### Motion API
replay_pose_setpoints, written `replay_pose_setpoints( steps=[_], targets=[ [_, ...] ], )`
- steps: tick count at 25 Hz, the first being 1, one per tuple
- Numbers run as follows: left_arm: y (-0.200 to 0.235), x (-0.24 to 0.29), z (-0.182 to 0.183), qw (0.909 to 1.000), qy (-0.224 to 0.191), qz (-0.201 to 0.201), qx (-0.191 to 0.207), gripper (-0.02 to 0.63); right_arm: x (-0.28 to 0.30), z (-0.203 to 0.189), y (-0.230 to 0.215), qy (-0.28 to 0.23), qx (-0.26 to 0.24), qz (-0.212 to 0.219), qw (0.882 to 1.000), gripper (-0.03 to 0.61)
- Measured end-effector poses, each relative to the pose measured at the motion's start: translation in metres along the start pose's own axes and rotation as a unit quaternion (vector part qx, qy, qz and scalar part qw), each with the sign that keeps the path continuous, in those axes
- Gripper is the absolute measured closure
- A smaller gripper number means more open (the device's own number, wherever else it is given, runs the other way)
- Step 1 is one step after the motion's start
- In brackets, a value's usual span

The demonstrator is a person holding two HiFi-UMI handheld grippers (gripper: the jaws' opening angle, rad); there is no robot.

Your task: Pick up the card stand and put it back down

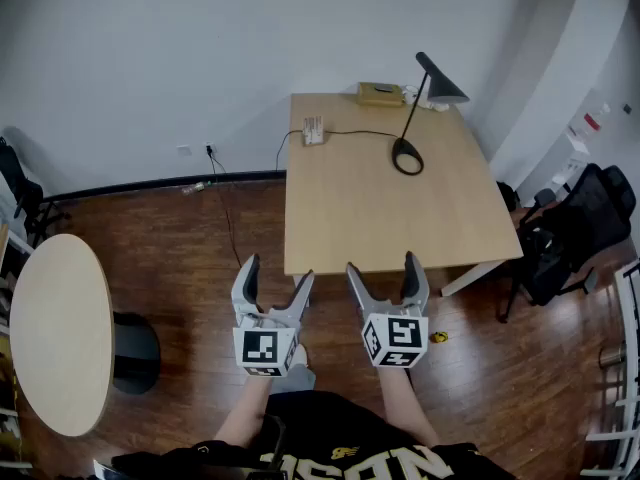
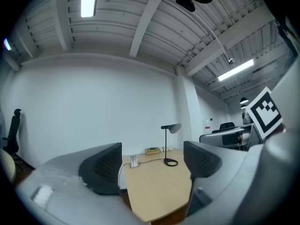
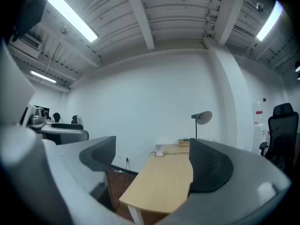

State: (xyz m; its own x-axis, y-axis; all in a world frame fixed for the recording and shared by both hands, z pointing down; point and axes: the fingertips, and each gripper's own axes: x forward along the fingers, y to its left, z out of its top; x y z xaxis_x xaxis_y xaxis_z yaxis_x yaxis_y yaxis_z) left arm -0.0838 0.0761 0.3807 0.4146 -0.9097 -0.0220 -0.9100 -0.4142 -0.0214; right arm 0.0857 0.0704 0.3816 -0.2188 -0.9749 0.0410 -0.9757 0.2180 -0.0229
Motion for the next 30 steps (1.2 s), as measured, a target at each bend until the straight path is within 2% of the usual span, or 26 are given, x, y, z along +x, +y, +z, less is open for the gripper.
replay_pose_setpoints(
  steps=[5, 9, 12, 17, 19, 21, 24, 30],
  targets=[
    [0.062, 0.06, 0.01, 0.9999, -0.003, -0.016, 0.002, 0.195, 0.083, 0.023, 0.024, -0.015, 0.005, 0.006, 1.0, 0.094],
    [0.096, 0.104, 0.012, 0.9996, 0.0, -0.017, -0.022, 0.195, 0.127, 0.014, 0.027, 0.01, 0.009, 0.01, 1.0, 0.095],
    [0.107, 0.131, 0.004, 0.9996, 0.007, -0.016, -0.021, 0.195, 0.16, 0.006, 0.017, 0.023, 0.012, 0.013, 1.0, 0.095],
    [0.124, 0.187, -0.006, 0.9997, 0.006, -0.001, -0.023, 0.195, 0.225, 0.013, -0.007, 0.008, 0.016, 0.032, 0.999, 0.095],
    [0.128, 0.212, 0.001, 0.9998, -0.009, 0.006, -0.018, 0.202, 0.252, 0.017, -0.017, 0.005, 0.016, 0.047, 0.999, 0.095],
    [0.132, 0.237, 0.015, 0.9995, -0.028, 0.011, -0.004, 0.244, 0.276, 0.026, -0.028, -0.002, 0.012, 0.061, 0.998, 0.095],
    [0.137, 0.27, 0.031, 0.9988, -0.042, 0.025, 0.009, 0.241, 0.306, 0.039, -0.044, -0.016, 0.005, 0.078, 0.997, 0.095],
    [0.149, 0.31, 0.021, 0.999, -0.025, 0.035, 0.011, 0.23, 0.35, 0.026, -0.065, 0.005, 0.017, 0.087, 0.996, 0.095]
  ],
)
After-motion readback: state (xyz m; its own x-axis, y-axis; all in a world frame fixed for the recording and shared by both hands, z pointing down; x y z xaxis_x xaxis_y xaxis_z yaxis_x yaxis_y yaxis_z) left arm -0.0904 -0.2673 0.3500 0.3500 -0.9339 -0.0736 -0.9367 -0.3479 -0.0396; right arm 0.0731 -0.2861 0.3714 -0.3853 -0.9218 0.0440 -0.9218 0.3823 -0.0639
